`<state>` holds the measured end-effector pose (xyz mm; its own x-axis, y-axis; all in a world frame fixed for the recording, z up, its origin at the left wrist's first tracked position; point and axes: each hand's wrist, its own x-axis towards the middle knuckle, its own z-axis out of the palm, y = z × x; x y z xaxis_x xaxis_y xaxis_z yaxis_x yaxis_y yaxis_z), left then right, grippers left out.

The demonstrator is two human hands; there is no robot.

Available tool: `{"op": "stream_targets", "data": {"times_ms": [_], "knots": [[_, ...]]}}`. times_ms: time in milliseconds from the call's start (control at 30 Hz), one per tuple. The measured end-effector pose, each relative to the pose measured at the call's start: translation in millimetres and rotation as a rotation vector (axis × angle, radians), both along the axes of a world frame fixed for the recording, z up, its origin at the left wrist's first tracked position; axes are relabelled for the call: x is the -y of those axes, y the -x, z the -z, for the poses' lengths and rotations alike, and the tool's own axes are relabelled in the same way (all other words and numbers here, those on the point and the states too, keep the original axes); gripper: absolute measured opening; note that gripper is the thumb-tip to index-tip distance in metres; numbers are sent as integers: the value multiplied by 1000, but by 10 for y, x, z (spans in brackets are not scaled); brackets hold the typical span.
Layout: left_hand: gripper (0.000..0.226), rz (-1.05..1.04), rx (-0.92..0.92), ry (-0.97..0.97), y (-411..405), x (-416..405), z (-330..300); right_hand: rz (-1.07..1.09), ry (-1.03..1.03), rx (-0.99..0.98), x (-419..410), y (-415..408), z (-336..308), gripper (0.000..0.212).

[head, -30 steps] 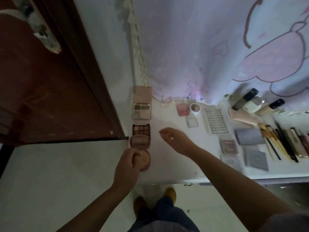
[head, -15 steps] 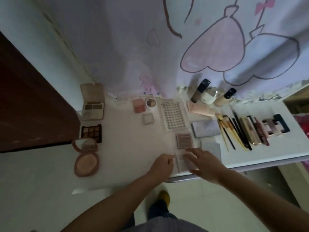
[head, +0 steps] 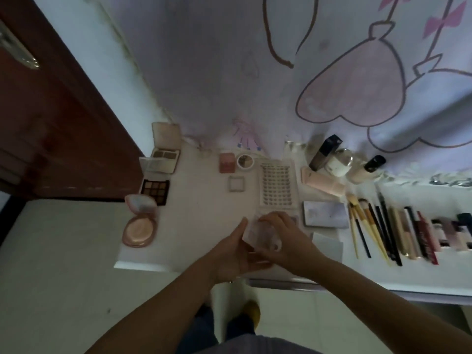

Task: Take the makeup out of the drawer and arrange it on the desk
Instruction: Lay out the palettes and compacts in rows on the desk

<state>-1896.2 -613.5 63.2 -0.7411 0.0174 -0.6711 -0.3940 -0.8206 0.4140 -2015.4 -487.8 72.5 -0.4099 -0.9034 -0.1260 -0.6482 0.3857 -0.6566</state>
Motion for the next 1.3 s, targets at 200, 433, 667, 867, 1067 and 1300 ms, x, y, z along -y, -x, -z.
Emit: {"op": "stream_targets", "data": {"times_ms": [200, 433, 667, 867, 1067, 1300], "knots": [[58, -220, -119, -40, -40, 383, -143, -89, 76, 122, 579, 149, -174, 60], [56, -434, -140, -206, -109, 906, -14, -141, -46, 374, 1381, 474, -389, 29], [47, -664, -60, -266, 215, 1391, 94, 206, -14, 706, 2328, 839, -370, 31], [19, -904, 100, -216, 478, 1749, 211, 159, 18, 386, 2982, 925, -63, 22], [17, -951, 211, -252, 575, 1877, 196, 105, -12, 159, 3263, 927, 136, 32], [32, -930, 208, -208, 558, 1865, 225, 396, -14, 180, 3273, 776, 254, 44]]}}
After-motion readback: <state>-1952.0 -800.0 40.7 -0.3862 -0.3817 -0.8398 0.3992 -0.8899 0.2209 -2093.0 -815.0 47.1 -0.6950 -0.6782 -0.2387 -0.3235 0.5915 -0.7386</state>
